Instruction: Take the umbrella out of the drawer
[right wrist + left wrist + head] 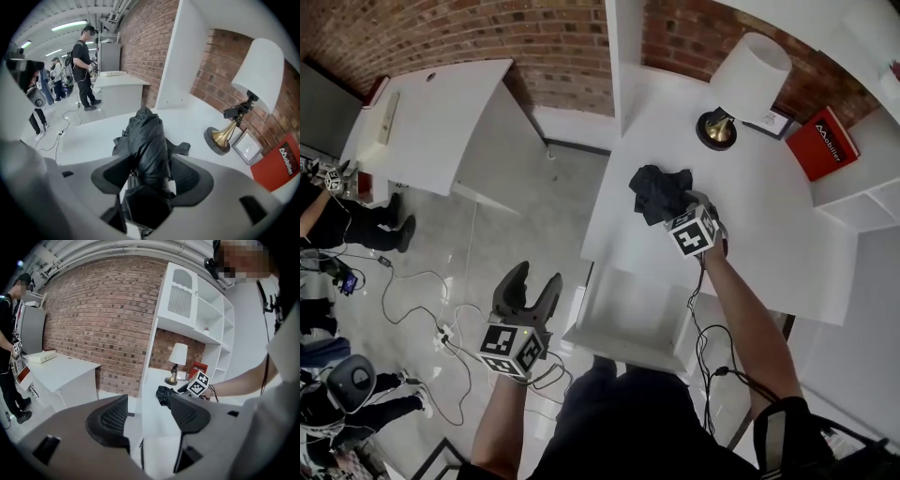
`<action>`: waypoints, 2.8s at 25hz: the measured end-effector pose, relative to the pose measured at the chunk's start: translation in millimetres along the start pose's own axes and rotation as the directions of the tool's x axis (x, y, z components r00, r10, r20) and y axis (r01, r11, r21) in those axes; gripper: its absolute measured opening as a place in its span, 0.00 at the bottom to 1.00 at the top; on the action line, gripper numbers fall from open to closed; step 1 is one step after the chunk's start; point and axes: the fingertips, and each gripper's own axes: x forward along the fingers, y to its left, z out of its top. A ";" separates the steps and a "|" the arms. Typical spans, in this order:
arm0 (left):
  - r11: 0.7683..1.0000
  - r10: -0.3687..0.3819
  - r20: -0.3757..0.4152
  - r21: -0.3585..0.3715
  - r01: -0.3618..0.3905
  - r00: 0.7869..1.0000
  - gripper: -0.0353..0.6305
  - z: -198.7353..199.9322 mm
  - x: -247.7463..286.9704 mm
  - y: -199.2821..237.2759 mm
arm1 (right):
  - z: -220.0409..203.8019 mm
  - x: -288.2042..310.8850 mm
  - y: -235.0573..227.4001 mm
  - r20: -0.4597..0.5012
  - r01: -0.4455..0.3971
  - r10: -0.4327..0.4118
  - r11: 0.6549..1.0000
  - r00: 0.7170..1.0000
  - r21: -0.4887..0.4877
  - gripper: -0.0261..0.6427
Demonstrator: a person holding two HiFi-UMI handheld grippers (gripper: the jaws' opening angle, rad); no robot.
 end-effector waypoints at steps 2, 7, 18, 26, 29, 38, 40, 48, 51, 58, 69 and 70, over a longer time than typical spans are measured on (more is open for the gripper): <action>1.000 -0.013 0.011 0.008 0.013 1.000 0.48 4.0 2.2 -2.6 | 3.7 -14.0 -2.4 0.037 0.008 -0.009 1.000 0.999 0.027 0.44; 0.999 -0.032 0.052 0.039 0.030 0.998 0.47 22.2 -2.8 -6.0 | 12.9 -55.6 -8.2 0.121 0.041 -0.054 0.993 0.991 0.113 0.41; 0.991 -0.082 0.171 0.116 0.062 0.982 0.40 69.7 -28.4 -16.7 | 54.7 -190.3 -24.6 0.387 0.162 -0.257 0.952 0.886 0.262 0.31; 0.987 -0.147 0.265 0.106 0.122 0.953 0.35 103.2 -45.4 -27.9 | 74.4 -287.5 -17.7 0.506 0.195 -0.373 0.908 0.777 0.370 0.27; 0.986 -0.154 0.312 0.104 0.127 0.938 0.33 122.9 -50.4 -30.3 | 84.4 -328.4 -14.2 0.559 0.231 -0.438 0.886 0.704 0.403 0.23; 0.969 -0.225 0.420 0.190 0.158 0.879 0.28 195.6 -74.0 -65.2 | 115.3 -414.2 3.4 0.652 0.255 -0.504 0.860 0.567 0.442 0.15; 0.965 -0.235 0.434 0.208 0.156 0.870 0.27 209.7 -78.4 -73.4 | 119.9 -427.5 7.0 0.665 0.258 -0.512 0.856 0.544 0.447 0.13; 0.960 -0.258 0.493 0.229 0.162 0.831 0.16 243.7 -101.2 -97.2 | 122.7 -466.9 19.2 0.686 0.263 -0.538 0.841 0.489 0.472 0.07; 0.959 -0.269 0.503 0.223 0.178 0.821 0.14 244.3 -113.4 -104.5 | 122.9 -480.6 28.2 0.697 0.260 -0.539 0.841 0.474 0.474 0.05; 0.961 -0.263 0.536 0.216 0.171 0.802 0.14 248.2 -130.8 -106.3 | 125.7 -505.5 47.2 0.736 0.322 -0.533 0.844 0.419 0.429 0.04; 0.966 -0.244 0.533 0.202 0.158 0.810 0.14 235.2 -124.5 -97.6 | 124.4 -501.3 51.1 0.725 0.390 -0.551 0.826 0.413 0.406 0.04; 0.967 -0.243 0.531 0.202 0.156 0.812 0.14 234.2 -124.4 -96.7 | 125.5 -500.3 52.0 0.725 0.392 -0.551 0.826 0.414 0.405 0.04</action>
